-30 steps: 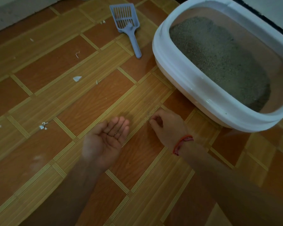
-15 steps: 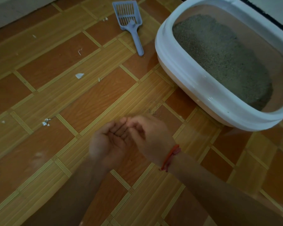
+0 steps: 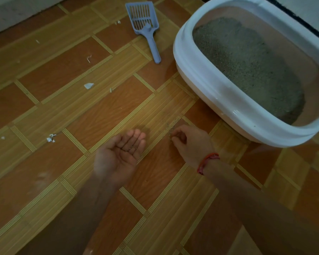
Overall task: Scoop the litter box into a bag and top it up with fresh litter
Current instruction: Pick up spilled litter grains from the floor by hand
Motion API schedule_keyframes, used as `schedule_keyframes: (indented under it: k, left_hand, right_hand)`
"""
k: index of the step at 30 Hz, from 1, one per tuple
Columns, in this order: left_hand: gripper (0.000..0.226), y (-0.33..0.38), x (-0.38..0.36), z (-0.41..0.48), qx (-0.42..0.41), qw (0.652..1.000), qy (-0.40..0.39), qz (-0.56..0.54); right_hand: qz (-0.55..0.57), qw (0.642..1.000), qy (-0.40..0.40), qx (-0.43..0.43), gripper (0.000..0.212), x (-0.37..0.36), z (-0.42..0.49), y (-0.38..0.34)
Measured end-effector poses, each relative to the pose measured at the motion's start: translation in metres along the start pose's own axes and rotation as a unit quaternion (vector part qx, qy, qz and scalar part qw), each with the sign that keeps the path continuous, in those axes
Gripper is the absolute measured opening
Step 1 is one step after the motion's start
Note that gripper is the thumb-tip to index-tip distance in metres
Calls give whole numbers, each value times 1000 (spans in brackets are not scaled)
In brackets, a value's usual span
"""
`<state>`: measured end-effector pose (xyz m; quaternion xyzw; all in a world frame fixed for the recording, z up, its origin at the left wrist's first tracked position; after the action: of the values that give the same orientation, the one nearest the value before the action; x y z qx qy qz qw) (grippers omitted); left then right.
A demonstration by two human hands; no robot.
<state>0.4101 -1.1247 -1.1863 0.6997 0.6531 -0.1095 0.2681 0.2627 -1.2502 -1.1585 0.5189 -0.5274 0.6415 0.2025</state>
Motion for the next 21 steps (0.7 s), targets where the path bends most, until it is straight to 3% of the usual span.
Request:
schedule_keyframes:
  k: [12, 21]
  left_hand:
    - [43, 0, -1, -2, -3, 1000, 2, 6]
    - [36, -7, -1, -1, 8, 1000, -5, 16]
  right_hand:
    - [-12, 1000, -11, -3, 7, -9, 8, -2]
    - [-92, 995, -7, 46, 13, -21, 2, -6]
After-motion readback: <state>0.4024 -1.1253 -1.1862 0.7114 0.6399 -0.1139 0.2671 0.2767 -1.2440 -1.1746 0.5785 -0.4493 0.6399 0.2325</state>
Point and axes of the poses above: each hand's wrist, its own z-axis towards the middle knuckle, its own x-axis out of the back of the hand, y = z × x, the point moved 6 cm from there along z, towards the middle knuckle, and after that the axes turned 9 degrees about y, right-handed, at the moved point
